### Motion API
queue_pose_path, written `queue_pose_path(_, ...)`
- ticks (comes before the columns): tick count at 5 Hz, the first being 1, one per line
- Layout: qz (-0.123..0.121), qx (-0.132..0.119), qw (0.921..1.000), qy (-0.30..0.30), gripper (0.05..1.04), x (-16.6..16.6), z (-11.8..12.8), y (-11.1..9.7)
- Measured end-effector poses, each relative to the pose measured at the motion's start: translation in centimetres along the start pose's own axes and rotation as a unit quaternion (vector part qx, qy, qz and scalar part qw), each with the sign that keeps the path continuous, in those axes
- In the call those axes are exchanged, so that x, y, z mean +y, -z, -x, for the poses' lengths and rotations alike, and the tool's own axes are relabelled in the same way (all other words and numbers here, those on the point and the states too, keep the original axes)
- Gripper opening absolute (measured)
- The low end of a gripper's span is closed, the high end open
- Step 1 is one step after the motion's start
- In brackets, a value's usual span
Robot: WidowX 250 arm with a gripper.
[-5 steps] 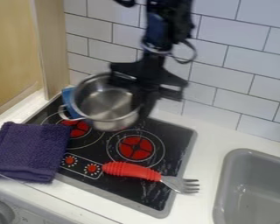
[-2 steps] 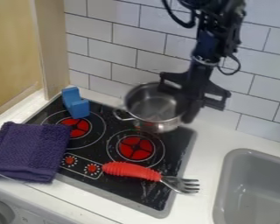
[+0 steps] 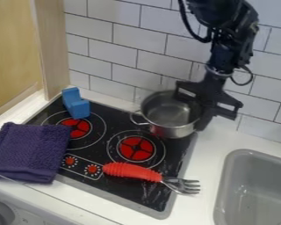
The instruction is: Move the silver pot to the top right side of the stove
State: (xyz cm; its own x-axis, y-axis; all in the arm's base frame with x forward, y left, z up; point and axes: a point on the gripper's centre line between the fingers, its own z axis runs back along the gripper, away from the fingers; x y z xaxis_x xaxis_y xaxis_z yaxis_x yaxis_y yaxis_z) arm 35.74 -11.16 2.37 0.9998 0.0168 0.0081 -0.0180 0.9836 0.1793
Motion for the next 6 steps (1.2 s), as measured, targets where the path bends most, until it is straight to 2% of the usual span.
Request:
queue_pose_path(1, -0.003, 0.008, 0.9998, 0.015, 0.064, -1.1, 0.6, 0.5)
queue_pose_path(3, -0.005, 0.008, 0.9999, 0.012, 0.064, -1.1, 0.6, 0.6)
queue_pose_path(6, -0.005, 0.03, 0.9995, -0.006, 0.091, -0.7, 2.0, 2.0)
